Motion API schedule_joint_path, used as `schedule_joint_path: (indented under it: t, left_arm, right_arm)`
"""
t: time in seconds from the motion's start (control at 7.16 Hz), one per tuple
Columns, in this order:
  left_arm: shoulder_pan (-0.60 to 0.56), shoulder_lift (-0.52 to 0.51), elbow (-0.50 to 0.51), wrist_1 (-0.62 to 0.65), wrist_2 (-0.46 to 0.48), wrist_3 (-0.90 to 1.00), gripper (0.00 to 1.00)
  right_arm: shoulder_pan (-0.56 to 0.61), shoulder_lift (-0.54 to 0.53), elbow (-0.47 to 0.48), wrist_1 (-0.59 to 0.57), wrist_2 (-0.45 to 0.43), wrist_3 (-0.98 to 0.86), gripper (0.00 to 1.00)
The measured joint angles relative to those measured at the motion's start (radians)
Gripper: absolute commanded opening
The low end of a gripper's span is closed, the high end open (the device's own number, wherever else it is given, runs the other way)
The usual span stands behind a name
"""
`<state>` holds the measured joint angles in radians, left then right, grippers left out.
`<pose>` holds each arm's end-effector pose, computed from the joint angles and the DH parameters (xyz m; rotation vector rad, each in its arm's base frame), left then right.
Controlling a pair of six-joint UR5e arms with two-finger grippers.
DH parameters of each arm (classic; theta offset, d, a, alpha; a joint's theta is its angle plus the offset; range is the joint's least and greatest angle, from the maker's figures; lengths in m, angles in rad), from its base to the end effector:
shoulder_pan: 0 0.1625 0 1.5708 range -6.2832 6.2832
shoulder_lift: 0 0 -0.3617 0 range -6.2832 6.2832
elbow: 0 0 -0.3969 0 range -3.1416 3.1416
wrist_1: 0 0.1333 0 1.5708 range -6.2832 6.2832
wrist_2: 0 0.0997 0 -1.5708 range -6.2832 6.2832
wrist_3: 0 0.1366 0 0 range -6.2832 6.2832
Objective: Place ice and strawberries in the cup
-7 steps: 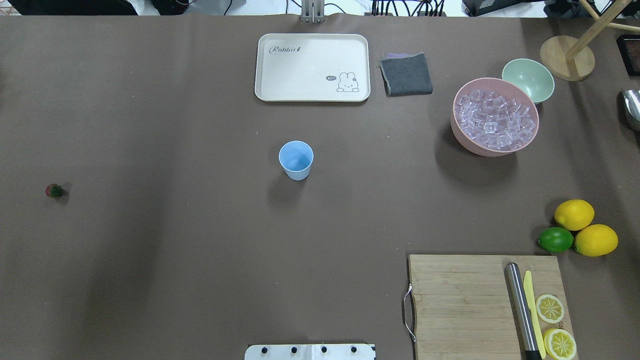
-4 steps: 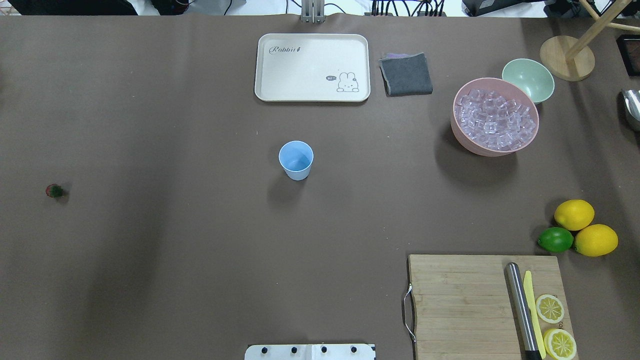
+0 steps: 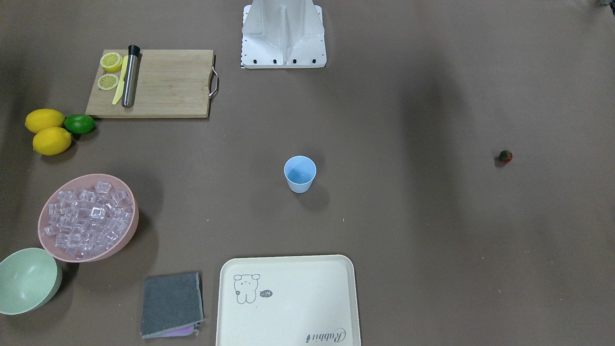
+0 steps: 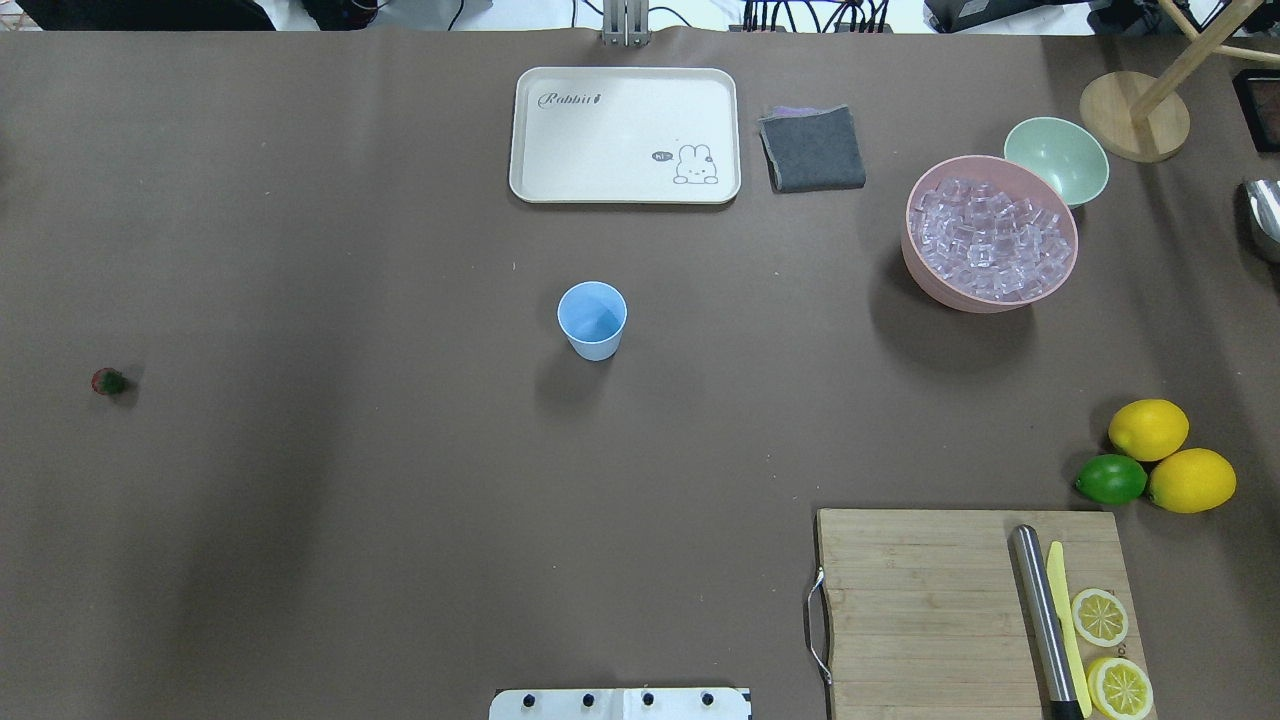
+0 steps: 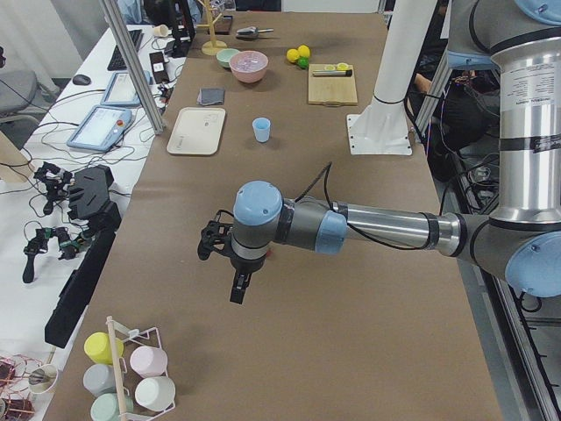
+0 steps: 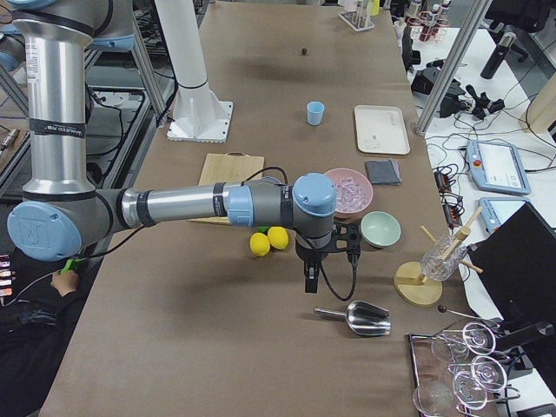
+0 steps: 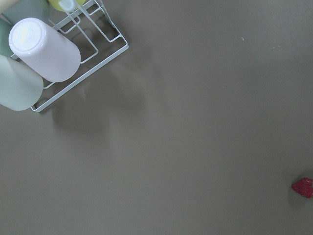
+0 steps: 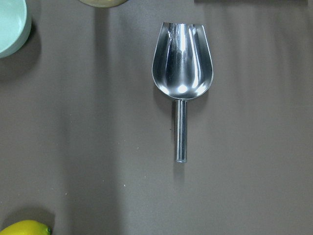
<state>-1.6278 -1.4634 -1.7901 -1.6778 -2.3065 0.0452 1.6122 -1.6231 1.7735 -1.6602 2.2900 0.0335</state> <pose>-0.0686 -0.4718 0.5550 0.2461 0.7210 0.0693 0.0631 -0.4771 0.5607 0.0612 -0.7188 0.0497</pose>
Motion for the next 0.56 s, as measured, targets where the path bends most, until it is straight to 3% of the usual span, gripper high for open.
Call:
schedule_joint_path:
  t: [0.56]
  left_arm:
    - [0.006, -0.007, 0.0, 0.002, -0.007, -0.003, 0.98]
  right_arm:
    - [-0.005, -0.005, 0.007, -0.002, 0.013, -0.007, 0.99]
